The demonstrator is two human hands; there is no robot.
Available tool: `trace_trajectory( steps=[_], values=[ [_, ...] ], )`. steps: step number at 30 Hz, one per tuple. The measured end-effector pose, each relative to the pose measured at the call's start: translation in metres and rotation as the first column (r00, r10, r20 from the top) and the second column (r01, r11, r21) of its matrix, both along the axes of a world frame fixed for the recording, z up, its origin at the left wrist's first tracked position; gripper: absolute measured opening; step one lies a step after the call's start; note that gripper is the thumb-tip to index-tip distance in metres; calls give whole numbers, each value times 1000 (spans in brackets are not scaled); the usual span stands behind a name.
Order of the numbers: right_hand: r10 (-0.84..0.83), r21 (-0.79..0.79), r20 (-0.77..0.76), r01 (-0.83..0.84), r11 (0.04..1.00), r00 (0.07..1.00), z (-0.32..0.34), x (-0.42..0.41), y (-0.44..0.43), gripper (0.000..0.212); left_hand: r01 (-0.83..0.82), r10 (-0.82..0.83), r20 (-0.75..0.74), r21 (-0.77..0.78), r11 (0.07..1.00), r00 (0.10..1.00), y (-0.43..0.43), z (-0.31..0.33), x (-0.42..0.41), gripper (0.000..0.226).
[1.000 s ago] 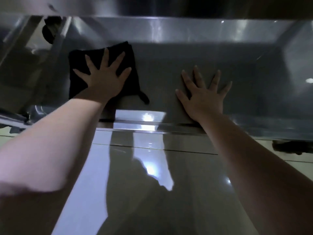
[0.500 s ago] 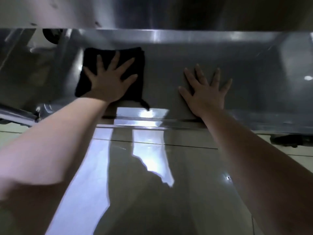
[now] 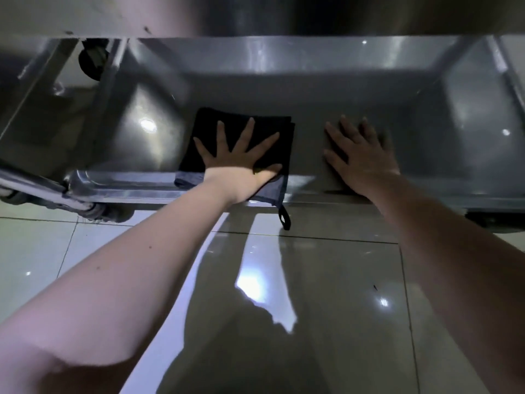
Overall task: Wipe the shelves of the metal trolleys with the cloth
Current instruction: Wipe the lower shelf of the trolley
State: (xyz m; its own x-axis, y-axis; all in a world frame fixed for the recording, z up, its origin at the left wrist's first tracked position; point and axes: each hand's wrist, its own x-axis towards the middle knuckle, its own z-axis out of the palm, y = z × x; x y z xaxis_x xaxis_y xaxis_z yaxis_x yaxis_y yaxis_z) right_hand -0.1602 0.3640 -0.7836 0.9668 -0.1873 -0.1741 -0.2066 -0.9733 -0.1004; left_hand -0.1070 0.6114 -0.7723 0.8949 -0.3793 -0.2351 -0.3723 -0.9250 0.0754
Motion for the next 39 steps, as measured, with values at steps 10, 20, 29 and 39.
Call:
trace_trajectory(
  steps=[10, 20, 29, 39],
  values=[
    [-276, 7, -32, 276, 961, 961, -7, -42, -69, 65, 37, -37, -31, 24, 999, 999, -93, 2, -36, 66],
    [-275, 41, -50, 277, 960, 960, -5, -45, -75, 64, 22, -22, 8, 20, 1000, 1000, -67, 0, -25, 71],
    [-296, 3, -77, 297, 955, 952, -4, -41, -56, 62, -148, 148, 5, 63, 987, 989, -60, 0, -12, 69],
    [-483, 501, 36, 403, 766, 875, 7, -32, -68, 54, 47, -35, 56, -223, 974, 998, -151, 12, -73, 48]
  ],
)
